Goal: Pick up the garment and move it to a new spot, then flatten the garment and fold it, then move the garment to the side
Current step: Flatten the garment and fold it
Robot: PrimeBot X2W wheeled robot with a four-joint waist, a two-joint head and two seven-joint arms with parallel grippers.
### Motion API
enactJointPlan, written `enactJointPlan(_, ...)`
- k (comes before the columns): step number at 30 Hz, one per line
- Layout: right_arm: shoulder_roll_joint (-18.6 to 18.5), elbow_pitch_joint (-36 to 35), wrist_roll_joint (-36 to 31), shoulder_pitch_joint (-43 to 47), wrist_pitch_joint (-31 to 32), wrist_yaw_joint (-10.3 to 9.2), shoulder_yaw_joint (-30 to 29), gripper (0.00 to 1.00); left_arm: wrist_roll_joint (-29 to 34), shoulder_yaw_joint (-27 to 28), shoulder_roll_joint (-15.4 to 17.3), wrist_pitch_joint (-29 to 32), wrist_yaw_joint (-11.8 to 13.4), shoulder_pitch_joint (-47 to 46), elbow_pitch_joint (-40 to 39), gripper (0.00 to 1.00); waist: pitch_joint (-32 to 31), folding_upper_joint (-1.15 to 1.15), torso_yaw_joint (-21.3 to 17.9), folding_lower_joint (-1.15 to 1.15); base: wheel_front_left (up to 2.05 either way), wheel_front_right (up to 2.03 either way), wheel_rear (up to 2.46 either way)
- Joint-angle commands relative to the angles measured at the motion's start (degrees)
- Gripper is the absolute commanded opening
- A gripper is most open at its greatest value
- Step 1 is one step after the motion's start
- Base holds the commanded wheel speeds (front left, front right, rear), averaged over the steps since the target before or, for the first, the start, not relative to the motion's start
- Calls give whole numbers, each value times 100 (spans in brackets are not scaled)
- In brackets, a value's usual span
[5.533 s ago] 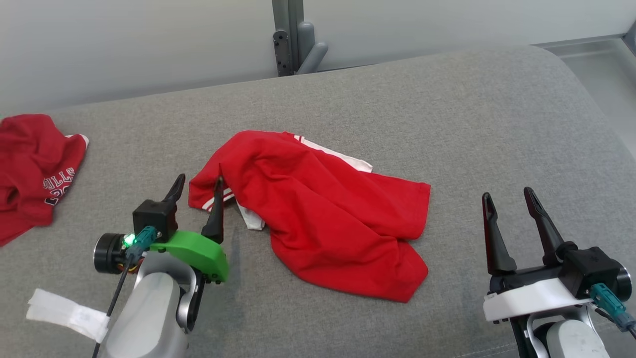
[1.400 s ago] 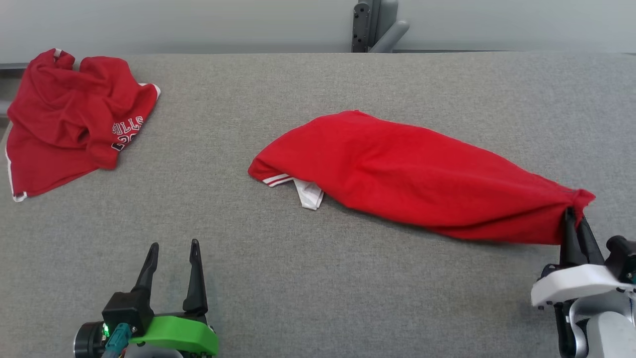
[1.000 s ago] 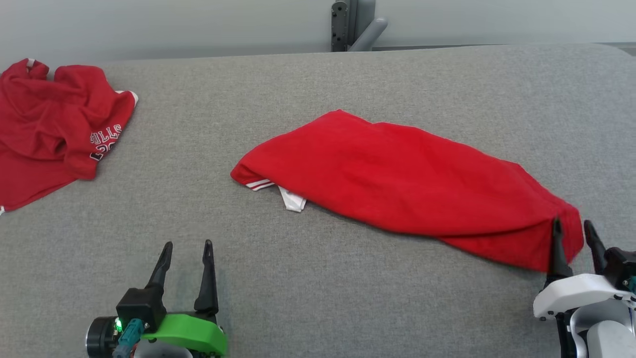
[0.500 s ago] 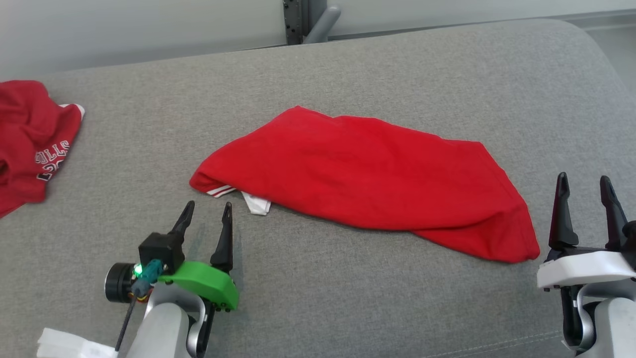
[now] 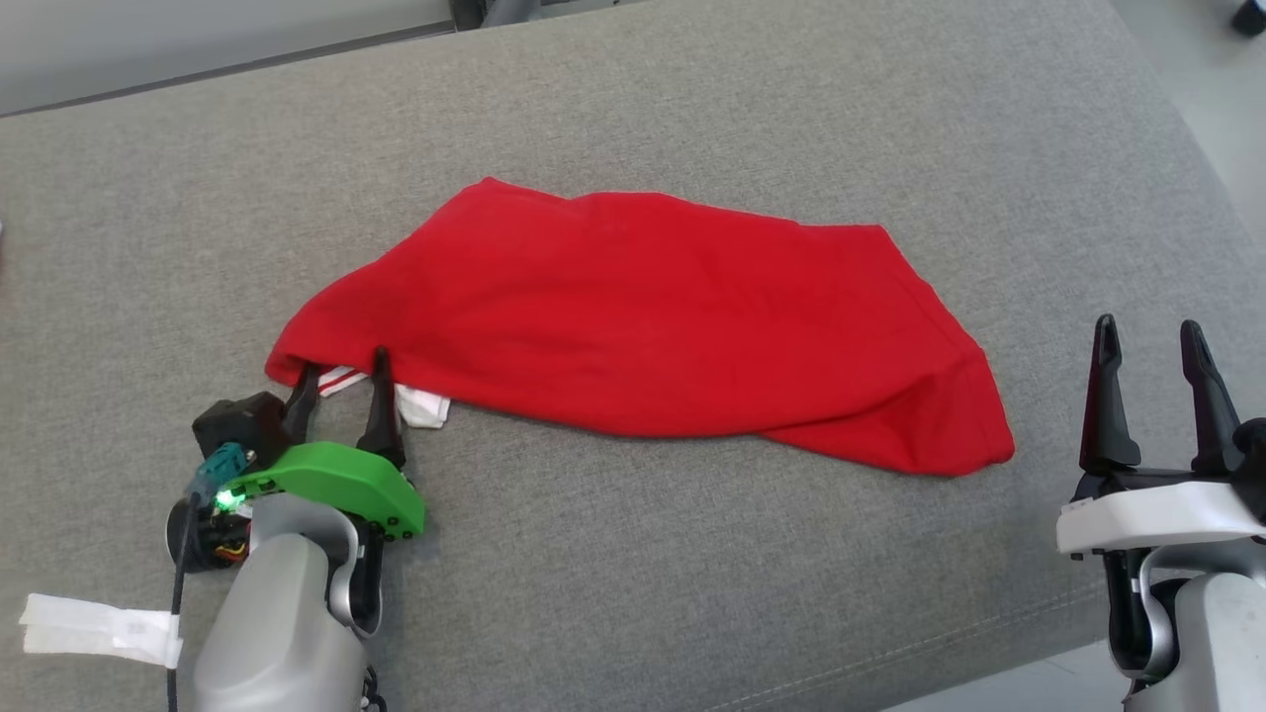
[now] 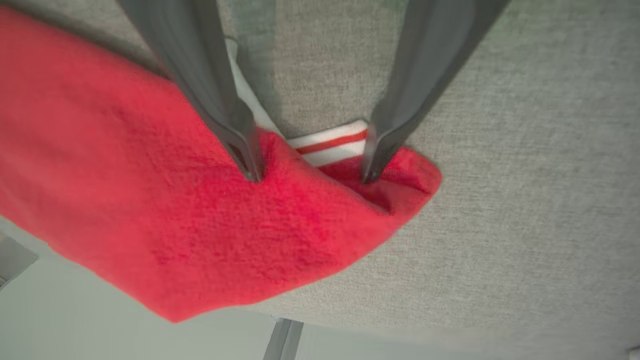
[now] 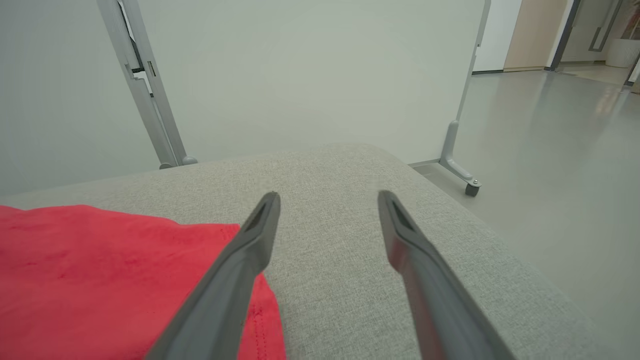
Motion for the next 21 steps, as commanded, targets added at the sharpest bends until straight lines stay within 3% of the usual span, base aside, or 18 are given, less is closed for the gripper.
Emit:
enactJointPlan(1,-15,-24,58,-53,0,-2,-11,100,-87,42,26,3,17,-131,97,74,131,15,-148,0,0,0,0)
enactJointPlan(2,-15,-29,56,-58,0,-2,-15,100,-178,58,25,4,-6,-194,160,44,137,15,-160,0,0,0,0)
enactJointPlan(3,-15,-31,53,-60,0,-2,-22,100,-251,61,25,4,-42,-238,193,27,140,15,-166,0,0,0,0)
enactJointPlan(4,-15,-32,59,-61,0,-2,-30,100,-324,65,24,4,-62,-265,191,0,141,15,-168,0,0,0,0)
enactJointPlan(13,-16,-63,67,-75,0,-2,-51,100,-524,-215,26,3,-178,-230,-446,0,27,15,-56,0,0,0,0)
enactJointPlan(21,-16,-70,36,49,0,-2,-87,100,56,-671,25,3,-31,107,-1824,0,-180,15,114,0,0,0,0)
